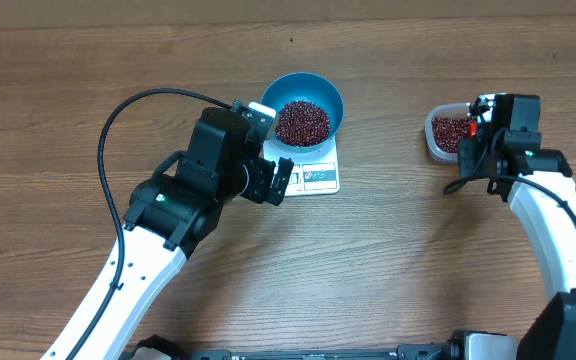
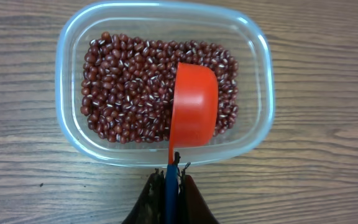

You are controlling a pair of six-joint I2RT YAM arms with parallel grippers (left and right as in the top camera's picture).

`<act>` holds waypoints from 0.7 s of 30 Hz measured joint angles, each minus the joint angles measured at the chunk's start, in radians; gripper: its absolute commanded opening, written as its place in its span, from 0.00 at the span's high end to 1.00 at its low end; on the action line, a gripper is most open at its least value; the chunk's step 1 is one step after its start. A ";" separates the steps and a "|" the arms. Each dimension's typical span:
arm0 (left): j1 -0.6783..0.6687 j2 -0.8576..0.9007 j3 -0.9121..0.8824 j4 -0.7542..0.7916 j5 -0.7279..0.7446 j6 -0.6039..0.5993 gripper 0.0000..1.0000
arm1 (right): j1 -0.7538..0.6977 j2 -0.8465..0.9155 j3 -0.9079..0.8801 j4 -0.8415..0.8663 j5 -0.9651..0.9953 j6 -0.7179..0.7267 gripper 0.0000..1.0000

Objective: Scoop item into bowl and weigh 150g on scale
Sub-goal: 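Lower the red scoop into the bean tub and scoop beans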

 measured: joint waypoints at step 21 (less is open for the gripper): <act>0.000 0.000 0.000 0.000 0.000 0.000 0.00 | -0.175 0.010 0.000 -0.005 -0.386 0.000 0.96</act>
